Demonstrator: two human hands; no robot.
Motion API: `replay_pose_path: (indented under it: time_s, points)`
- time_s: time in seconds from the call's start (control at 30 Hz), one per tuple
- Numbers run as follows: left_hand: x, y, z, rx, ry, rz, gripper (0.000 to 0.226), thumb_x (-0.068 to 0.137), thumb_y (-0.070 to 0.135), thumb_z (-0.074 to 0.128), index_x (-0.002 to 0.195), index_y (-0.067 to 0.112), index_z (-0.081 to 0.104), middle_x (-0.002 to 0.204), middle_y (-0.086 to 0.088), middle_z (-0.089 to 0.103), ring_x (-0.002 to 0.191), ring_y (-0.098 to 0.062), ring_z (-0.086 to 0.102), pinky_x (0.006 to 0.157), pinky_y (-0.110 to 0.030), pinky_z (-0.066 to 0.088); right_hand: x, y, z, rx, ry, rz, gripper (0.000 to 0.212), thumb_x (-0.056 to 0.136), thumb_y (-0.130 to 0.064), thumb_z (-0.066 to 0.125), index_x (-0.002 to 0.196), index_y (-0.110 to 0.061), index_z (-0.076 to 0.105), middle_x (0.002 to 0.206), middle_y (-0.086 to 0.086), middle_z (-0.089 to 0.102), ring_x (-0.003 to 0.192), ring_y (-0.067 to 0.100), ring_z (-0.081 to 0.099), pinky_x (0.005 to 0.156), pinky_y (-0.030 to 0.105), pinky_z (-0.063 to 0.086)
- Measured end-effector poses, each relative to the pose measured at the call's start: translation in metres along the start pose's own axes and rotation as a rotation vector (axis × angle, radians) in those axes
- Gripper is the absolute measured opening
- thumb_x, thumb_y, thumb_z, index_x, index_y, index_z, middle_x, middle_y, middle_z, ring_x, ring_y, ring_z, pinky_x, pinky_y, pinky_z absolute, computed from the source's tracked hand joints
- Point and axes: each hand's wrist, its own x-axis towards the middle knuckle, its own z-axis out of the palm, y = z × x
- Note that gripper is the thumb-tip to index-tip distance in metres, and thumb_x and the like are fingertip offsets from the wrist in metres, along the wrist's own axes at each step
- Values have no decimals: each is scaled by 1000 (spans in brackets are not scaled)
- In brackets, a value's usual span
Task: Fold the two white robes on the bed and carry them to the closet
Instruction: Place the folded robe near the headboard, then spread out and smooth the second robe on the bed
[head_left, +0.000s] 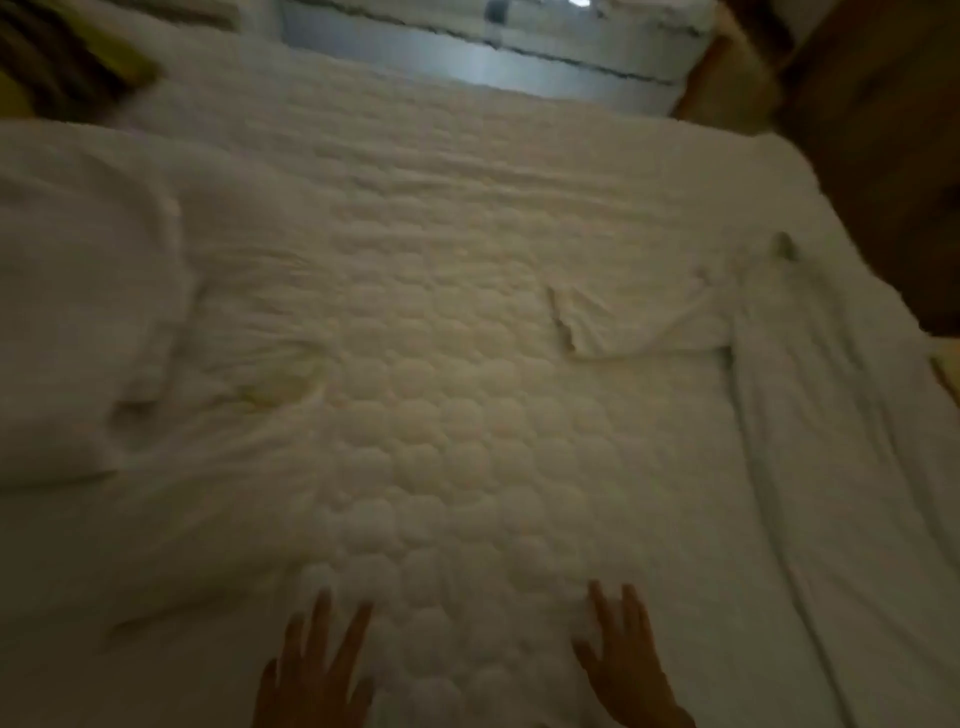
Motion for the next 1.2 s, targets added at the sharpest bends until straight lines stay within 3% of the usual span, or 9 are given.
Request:
replay_pose_path:
  time_s: [0.1, 0.23, 0.33, 0.43, 0.53, 0.6, 0.67, 0.9, 1.2]
  points:
    - [17, 70, 8, 71, -89, 81, 76, 88, 65, 30, 157, 44, 8, 150, -16, 48, 114, -51, 61, 62, -55, 59, -40, 38, -4, 85, -46, -48, 86, 93, -63, 40, 150, -36, -19, 166, 12, -16, 154, 31, -10, 119, 38, 25]
    - [26, 176, 45, 235, -139, 230, 84, 86, 61, 46, 157, 42, 3, 157, -15, 39, 129, -48, 52, 76, -53, 59, -45, 86, -10, 170, -64, -102, 77, 99, -53, 45, 156, -40, -4, 166, 6, -18, 154, 26, -6, 117, 36, 28]
    - [22, 246, 79, 281, -156, 275, 73, 92, 68, 29, 157, 42, 11, 164, -11, 24, 142, -45, 38, 94, -57, 51, -34, 121, -19, 214, 5, -140, 76, 100, -54, 41, 157, -36, -6, 166, 9, -16, 154, 28, -4, 119, 39, 23]
    - [15, 321, 114, 322, -144, 233, 75, 91, 73, 13, 157, 38, 21, 163, -11, 26, 142, -44, 38, 98, -58, 48, -21, 168, -38, 267, 33, -193, 74, 96, -63, 29, 156, -41, -8, 167, 12, -13, 154, 32, -1, 119, 45, 24]
    - [-2, 408, 161, 298, -104, 194, 76, 89, 75, 6, 157, 40, 8, 166, -9, 13, 148, -41, 27, 108, -54, 40, -14, 246, -68, 254, 44, -259, 74, 93, -65, 22, 155, -42, -12, 167, 14, -11, 154, 34, 1, 119, 47, 23]
    - [-15, 461, 192, 259, -170, 116, 72, 94, 73, 15, 156, 44, -5, 168, -5, -3, 153, -35, 13, 116, -50, 31, -13, 303, -85, 265, 62, -266, 74, 100, -58, 35, 158, -40, -7, 167, 14, -10, 154, 34, 1, 120, 47, 21]
    - [-27, 510, 226, 127, -194, 40, 72, 97, 68, 28, 157, 42, -1, 169, -4, 1, 152, -32, 16, 117, -49, 29, -11, 364, -103, 287, 103, -279, 73, 99, -55, 38, 159, -37, 1, 167, 18, -2, 152, 39, 10, 115, 51, 31]
    - [-37, 668, 323, 64, -248, 149, 72, 98, 61, 37, 159, 38, 6, 167, -5, 7, 150, -31, 20, 116, -47, 29, 13, 577, -129, 255, 46, -91, 78, 102, -49, 44, 158, -35, -9, 166, 13, -16, 153, 37, 1, 119, 51, 23]
    - [21, 794, 328, 166, -185, 307, 70, 99, 54, 42, 159, 33, 12, 167, -7, 10, 150, -28, 23, 115, -42, 33, 75, 688, -182, 267, -78, 57, 75, 102, -52, 41, 159, -35, -5, 167, 9, -13, 153, 34, 4, 120, 48, 20]
